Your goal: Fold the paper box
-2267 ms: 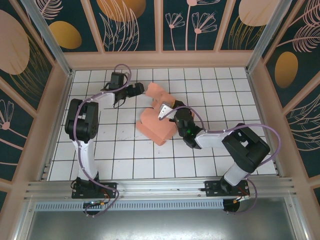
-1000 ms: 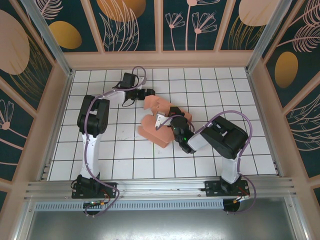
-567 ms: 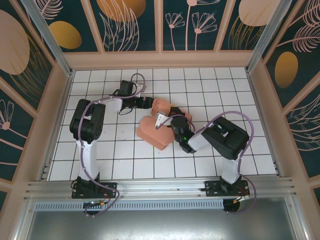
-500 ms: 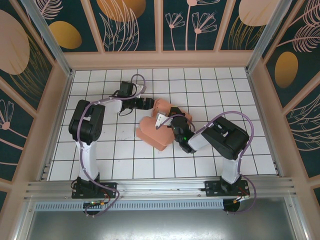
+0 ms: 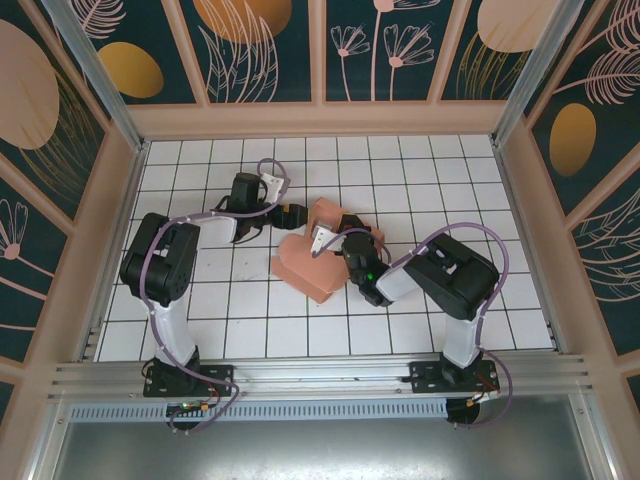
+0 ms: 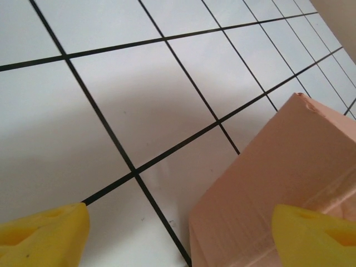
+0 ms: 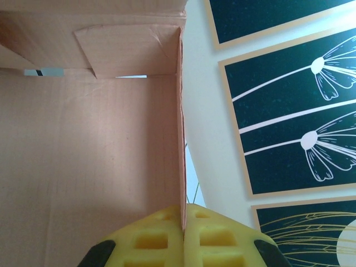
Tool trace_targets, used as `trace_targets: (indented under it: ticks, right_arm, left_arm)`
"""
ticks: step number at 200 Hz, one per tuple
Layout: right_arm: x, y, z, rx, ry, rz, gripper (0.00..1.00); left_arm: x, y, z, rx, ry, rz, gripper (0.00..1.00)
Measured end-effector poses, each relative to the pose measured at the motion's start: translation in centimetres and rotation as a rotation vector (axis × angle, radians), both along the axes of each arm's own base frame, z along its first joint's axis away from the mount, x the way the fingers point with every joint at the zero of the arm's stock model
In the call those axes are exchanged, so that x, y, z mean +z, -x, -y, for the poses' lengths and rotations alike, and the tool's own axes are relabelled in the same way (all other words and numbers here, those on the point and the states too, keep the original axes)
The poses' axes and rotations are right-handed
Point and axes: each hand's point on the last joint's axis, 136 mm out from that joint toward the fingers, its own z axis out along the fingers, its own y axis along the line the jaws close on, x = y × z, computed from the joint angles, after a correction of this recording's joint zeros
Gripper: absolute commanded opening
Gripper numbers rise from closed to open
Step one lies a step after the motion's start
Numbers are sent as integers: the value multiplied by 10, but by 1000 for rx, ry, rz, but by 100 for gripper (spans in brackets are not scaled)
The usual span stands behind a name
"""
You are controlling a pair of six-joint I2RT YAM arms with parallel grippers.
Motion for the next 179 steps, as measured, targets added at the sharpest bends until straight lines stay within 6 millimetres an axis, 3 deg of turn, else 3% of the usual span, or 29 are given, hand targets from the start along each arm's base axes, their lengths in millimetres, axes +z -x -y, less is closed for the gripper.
trace_targets:
  ticks: [179]
  right_arm:
    - [-12, -1, 1, -15, -21, -95, 0]
  left_arm:
    - [-6, 14, 10, -92, -28, 47, 80]
